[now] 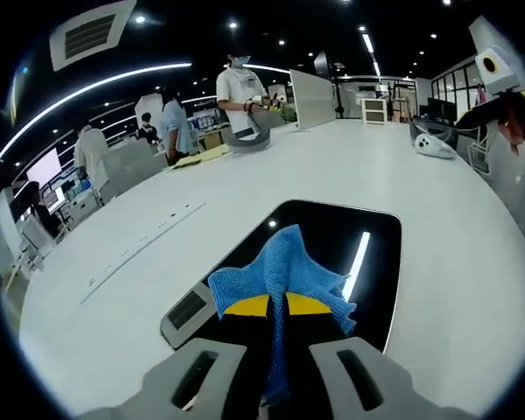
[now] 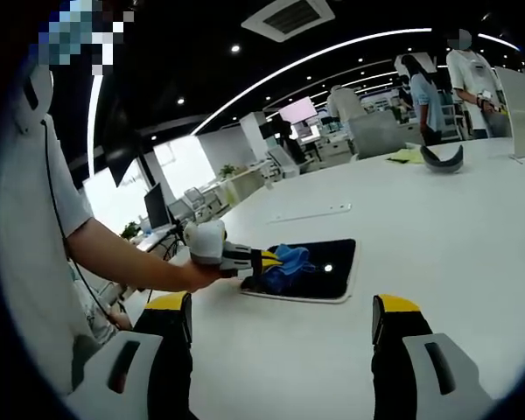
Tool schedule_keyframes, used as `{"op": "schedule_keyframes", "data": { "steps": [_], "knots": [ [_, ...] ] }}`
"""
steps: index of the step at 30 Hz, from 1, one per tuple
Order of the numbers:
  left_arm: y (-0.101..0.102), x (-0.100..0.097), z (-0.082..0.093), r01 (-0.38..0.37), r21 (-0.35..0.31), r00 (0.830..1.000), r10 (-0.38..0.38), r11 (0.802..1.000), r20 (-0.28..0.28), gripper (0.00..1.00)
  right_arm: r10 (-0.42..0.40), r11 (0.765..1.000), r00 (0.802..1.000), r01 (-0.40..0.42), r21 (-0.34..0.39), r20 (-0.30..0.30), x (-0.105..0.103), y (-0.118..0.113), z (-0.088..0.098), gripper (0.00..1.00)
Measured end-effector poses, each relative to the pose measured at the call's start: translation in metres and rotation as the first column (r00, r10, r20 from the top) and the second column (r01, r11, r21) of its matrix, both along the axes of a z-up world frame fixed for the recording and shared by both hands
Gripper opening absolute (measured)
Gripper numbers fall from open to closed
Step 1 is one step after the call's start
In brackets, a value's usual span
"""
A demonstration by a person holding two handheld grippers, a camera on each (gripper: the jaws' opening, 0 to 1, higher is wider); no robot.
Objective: Wipe the mirror surface with the cleaning cloth until all visible marks leave the cleaned area.
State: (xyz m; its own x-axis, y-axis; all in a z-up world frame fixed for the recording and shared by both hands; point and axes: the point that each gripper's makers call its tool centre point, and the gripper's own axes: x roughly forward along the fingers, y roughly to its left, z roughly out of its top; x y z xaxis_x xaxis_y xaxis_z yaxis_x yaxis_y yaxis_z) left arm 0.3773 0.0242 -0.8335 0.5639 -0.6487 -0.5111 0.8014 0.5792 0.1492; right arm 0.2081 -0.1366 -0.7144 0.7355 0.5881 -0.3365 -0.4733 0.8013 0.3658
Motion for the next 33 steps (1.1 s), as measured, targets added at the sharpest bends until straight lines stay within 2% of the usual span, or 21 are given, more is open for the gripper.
{"op": "schedule_keyframes", "data": {
  "steps": [23, 33],
  "knots": [
    [0.029, -0.004, -0.001, -0.026, 0.029, 1.000, 0.026, 0.999, 0.004, 0.02, 0.008, 1.000, 1.000, -0.008, -0.011, 0.029, 0.005, -0.003, 0.005, 0.87],
    [0.043, -0.009, 0.000, -0.044, 0.048, 0.999, 0.044, 0.998, 0.010, 0.02, 0.012, 1.000, 1.000, -0.011, -0.010, 0.019, 0.007, -0.004, 0.006, 0.93]
  ]
}}
